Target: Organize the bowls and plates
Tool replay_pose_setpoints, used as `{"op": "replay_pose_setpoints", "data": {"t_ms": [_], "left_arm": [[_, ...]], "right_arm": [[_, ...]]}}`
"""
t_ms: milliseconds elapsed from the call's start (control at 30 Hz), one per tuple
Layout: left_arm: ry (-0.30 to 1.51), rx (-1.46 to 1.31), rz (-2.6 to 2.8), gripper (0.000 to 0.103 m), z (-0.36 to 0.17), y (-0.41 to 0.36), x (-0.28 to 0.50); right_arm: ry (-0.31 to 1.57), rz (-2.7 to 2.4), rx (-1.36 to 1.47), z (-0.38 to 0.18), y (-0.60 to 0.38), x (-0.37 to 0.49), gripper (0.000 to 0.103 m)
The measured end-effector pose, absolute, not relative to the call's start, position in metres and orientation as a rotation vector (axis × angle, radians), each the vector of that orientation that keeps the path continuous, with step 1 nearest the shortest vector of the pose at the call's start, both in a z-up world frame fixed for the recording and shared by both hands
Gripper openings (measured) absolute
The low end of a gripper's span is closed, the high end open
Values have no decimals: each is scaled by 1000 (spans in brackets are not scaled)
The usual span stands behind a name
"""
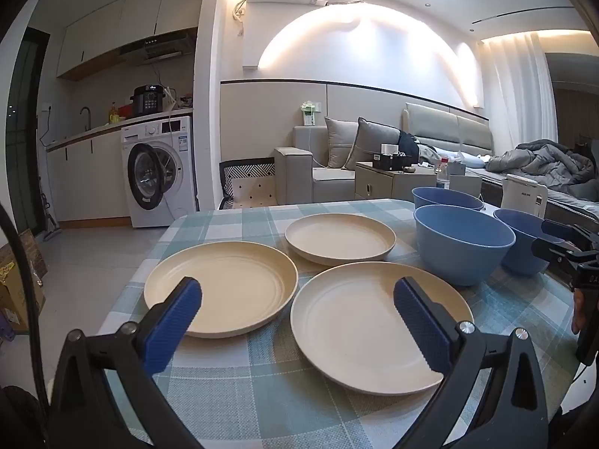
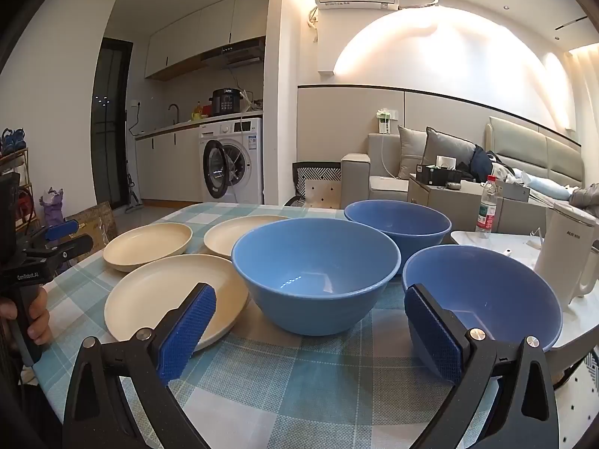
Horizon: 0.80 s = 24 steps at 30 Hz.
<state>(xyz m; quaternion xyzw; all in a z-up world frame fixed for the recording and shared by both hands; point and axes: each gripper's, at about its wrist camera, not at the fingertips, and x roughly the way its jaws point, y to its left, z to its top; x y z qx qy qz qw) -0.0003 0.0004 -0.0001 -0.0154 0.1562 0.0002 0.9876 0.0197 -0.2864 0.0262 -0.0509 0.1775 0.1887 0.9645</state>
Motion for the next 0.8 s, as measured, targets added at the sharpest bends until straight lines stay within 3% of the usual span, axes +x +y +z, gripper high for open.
{"op": "replay_pose_setpoints", "data": {"t_ms": [800], "left_arm": [[317, -21, 2, 103, 0, 0, 0]], "right_arm": [[360, 382, -104, 29, -283, 18, 103]]}}
